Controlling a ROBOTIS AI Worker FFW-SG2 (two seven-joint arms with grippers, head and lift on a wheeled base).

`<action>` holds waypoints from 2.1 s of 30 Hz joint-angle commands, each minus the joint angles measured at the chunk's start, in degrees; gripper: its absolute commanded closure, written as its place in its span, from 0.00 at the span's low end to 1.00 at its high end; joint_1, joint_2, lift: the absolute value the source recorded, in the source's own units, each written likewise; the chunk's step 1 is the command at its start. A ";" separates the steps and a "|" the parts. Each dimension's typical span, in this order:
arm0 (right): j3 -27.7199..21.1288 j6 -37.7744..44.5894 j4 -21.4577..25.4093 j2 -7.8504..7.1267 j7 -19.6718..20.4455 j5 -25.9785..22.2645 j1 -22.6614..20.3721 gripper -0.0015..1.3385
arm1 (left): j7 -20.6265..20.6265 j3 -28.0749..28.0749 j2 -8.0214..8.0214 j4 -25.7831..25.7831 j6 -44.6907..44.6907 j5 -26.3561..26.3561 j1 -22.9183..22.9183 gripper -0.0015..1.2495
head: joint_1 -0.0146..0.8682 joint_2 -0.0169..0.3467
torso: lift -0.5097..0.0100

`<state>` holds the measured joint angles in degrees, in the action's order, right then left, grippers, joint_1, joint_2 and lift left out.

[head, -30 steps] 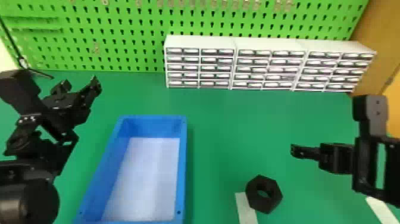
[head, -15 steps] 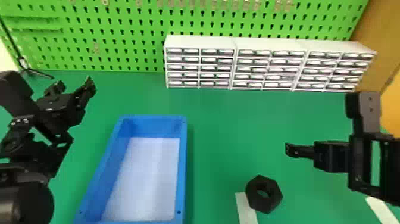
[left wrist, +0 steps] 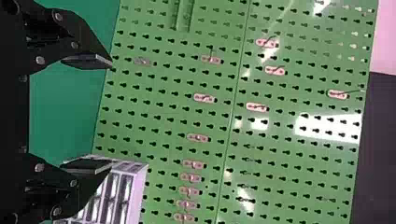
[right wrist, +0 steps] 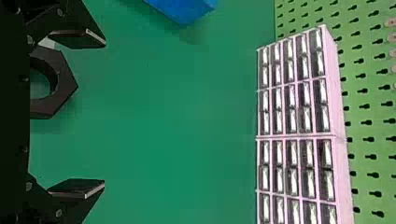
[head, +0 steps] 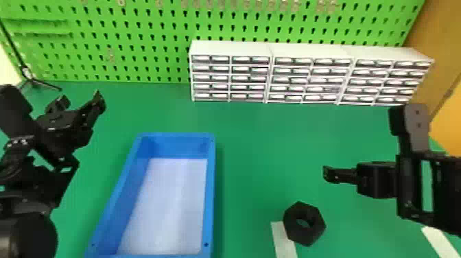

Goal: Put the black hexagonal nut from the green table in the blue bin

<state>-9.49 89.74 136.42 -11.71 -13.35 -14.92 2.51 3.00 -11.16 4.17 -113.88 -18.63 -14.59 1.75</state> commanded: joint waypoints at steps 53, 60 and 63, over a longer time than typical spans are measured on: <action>0.79 0.34 -1.68 -1.65 -0.01 -2.57 0.30 0.17 | -0.02 -1.32 -0.04 -0.28 0.00 0.53 0.80 0.40 | 0.80 0.07 | 0.79; 0.96 0.34 -1.68 -1.82 -0.01 -2.57 0.48 0.17 | -0.02 -1.32 -0.04 -0.28 0.00 0.53 0.89 0.40 | 0.80 0.07 | 0.79; 1.05 0.34 -1.68 -1.91 -0.01 -2.57 0.65 0.17 | -0.02 -1.32 -0.04 -0.28 0.00 0.53 0.89 0.40 | 0.80 0.07 | 0.79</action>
<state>-8.56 89.73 134.77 -13.50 -13.33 -17.49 2.95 2.99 -12.48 4.13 -114.17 -18.63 -14.06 2.61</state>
